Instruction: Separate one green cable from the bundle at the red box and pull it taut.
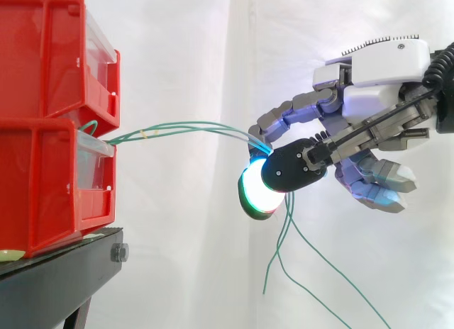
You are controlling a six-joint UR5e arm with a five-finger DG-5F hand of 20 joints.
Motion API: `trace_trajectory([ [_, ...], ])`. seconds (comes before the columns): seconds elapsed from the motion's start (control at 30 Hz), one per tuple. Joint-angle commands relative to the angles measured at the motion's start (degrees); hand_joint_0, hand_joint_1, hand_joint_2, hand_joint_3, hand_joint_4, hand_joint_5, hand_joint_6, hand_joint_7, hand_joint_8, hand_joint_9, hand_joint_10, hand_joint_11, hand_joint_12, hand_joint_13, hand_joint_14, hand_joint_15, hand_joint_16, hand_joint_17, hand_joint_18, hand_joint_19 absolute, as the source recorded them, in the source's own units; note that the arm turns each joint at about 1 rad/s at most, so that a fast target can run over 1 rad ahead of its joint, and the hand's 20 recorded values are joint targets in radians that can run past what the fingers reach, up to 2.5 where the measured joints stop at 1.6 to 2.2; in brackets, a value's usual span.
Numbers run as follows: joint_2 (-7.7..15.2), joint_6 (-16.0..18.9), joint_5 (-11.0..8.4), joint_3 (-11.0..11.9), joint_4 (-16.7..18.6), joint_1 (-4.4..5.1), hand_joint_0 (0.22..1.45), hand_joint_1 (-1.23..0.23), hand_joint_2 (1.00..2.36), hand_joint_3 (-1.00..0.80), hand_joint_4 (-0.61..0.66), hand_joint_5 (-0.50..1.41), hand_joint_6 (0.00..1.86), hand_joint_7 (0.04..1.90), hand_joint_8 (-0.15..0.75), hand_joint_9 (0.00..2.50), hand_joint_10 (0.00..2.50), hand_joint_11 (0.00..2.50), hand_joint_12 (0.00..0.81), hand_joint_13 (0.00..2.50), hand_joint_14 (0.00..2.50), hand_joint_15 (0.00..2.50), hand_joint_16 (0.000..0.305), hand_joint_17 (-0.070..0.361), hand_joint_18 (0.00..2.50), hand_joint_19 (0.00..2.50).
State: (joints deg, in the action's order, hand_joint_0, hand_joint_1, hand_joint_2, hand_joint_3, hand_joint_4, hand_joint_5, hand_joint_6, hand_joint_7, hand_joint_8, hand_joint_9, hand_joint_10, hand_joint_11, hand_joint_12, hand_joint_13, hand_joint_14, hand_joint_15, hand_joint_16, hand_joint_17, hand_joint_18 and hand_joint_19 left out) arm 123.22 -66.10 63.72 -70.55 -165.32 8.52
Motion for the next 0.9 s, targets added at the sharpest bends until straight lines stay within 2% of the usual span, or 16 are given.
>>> trace_trajectory([
  [0.0,0.00,-2.11,0.09,0.06,0.61,0.00,0.72,-0.76,1.02,-0.16,-0.10,0.15,0.50,1.29,0.254,2.16,0.02,0.62,0.428,1.80,0.02,0.81,0.062,0.139,1.59,0.79],
  [0.2,0.00,-3.69,0.17,0.06,1.75,0.00,0.72,-0.76,1.02,-0.17,-0.10,0.15,0.50,1.28,0.254,2.16,0.02,0.63,0.423,1.80,0.02,0.81,0.061,0.138,1.59,0.78],
  [0.57,-0.09,-6.76,0.17,0.06,6.50,0.00,0.72,-0.75,1.02,-0.17,-0.10,0.15,0.50,1.29,0.252,2.16,0.02,0.63,0.426,1.81,0.02,0.81,0.061,0.137,1.59,0.79],
  [0.73,-0.09,-11.16,0.26,-0.03,8.61,0.09,0.72,-0.75,1.02,-0.17,-0.10,0.15,0.50,1.28,0.253,2.16,0.02,0.64,0.424,1.80,0.02,0.81,0.061,0.137,1.59,0.79],
  [0.87,-0.09,-12.56,0.26,0.06,9.58,0.09,0.72,-0.75,1.02,-0.17,-0.10,0.15,0.50,1.29,0.253,2.16,0.02,0.64,0.426,1.81,0.02,0.81,0.061,0.137,1.59,0.79],
])
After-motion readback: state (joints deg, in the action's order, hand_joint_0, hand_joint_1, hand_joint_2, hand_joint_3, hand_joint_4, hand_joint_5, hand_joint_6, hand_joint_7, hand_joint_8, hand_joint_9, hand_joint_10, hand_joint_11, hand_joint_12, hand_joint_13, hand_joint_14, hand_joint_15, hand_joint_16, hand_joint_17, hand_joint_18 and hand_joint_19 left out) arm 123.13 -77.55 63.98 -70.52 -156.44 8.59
